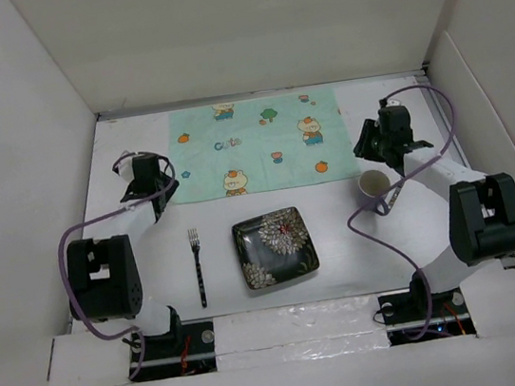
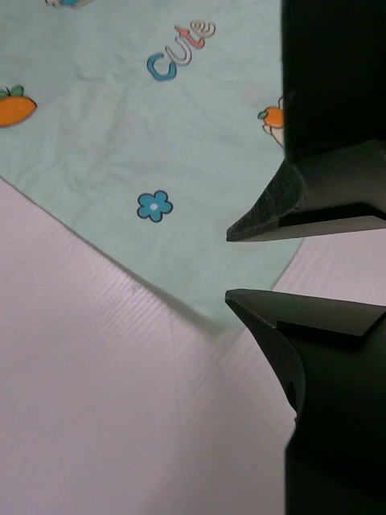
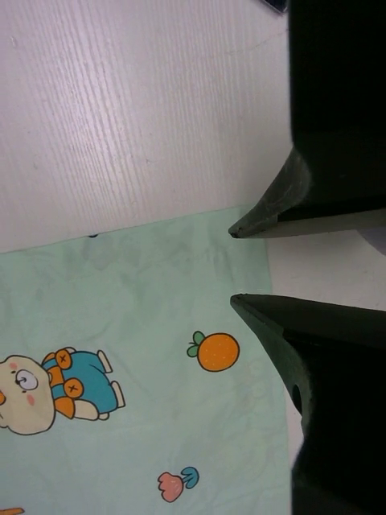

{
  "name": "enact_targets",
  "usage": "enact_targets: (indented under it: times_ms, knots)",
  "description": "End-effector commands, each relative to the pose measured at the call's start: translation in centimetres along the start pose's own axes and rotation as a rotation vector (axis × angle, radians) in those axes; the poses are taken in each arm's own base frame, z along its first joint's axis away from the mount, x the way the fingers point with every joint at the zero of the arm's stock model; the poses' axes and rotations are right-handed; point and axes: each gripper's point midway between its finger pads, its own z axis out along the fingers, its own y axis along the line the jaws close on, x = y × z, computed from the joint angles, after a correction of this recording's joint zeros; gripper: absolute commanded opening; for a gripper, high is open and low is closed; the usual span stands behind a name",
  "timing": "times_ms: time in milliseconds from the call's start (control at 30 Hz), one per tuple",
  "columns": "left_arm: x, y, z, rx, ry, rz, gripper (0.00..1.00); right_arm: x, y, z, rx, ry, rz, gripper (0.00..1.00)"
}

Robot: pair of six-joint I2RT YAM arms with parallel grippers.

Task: Set the dinner table for one person

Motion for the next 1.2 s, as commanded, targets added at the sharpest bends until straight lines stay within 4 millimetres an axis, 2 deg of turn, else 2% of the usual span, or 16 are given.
enact_targets:
  times_ms: [0, 67, 167, 200, 233, 267, 300, 333, 467, 500, 567, 633, 700, 867, 1000, 1167]
  knots:
    - [-2.8, -2.1, -2.8, 0.084, -0.087, -0.043, 0.28, -3.5, 0.5, -1.9, 0.006, -0.099, 0.004, 0.42]
    - [-3.4, -3.5, -4.3, 0.158, -0.092, -0.056, 0.29, -4.0, 0.3, -3.0, 0.021, -0.118, 0.002, 0.45]
    - [-5.3, -7.6, -8.9, 0.372, -0.112, -0.070, 0.29, -5.8, 0.4, -6.4, 0.029, -0.206, 0.020, 0.43]
    - [-6.1, -9.6, -11.9, 0.484, -0.129, -0.055, 0.29, -6.2, 0.2, -8.8, 0.023, -0.265, 0.032, 0.39]
    - [-6.5, -10.2, -13.4, 0.531, -0.135, -0.037, 0.29, -6.4, -0.1, -10.1, 0.042, -0.310, 0.049, 0.24]
    - [-6.3, -11.0, -15.3, 0.599, -0.116, -0.019, 0.29, -6.2, -0.5, -11.2, 0.042, -0.339, 0.054, 0.17]
    - [-7.1, -11.7, -18.4, 0.679, -0.153, -0.005, 0.29, -6.0, -0.7, -12.4, 0.037, -0.367, 0.055, 0.09]
    - [-7.0, -11.8, -19.7, 0.717, -0.158, 0.012, 0.28, -5.3, -1.4, -14.4, 0.039, -0.411, 0.066, 0.00]
    - [-5.8, -11.8, -27.0, 0.925, -0.173, 0.092, 0.25, -2.8, -3.2, -16.7, 0.086, -0.408, 0.085, 0.00]
    - [-4.7, -10.8, -28.8, 0.943, -0.160, 0.169, 0.23, -1.2, -4.2, -16.5, 0.132, -0.349, 0.101, 0.22]
    - [-4.5, -10.5, -29.2, 0.944, -0.162, 0.192, 0.17, -0.4, -4.7, -16.2, 0.159, -0.319, 0.097, 0.36]
    - [-4.0, -9.6, -30.6, 0.950, -0.186, 0.282, 0.14, 0.6, -5.3, -15.3, 0.192, -0.267, 0.098, 0.44]
    - [-3.5, -9.1, -31.0, 0.923, -0.189, 0.338, 0.16, 1.7, -5.9, -14.6, 0.231, -0.198, 0.092, 0.45]
    - [-1.5, -8.2, -30.4, 0.890, -0.199, 0.467, 0.35, 3.4, -6.1, -13.3, 0.253, -0.108, 0.099, 0.45]
    - [-1.6, -7.2, -30.6, 0.860, -0.237, 0.473, 0.37, 4.7, -5.5, -12.1, 0.220, -0.013, 0.078, 0.45]
    - [-1.7, -6.7, -31.0, 0.855, -0.257, 0.472, 0.37, 4.8, -5.9, -10.5, 0.247, 0.026, 0.059, 0.44]
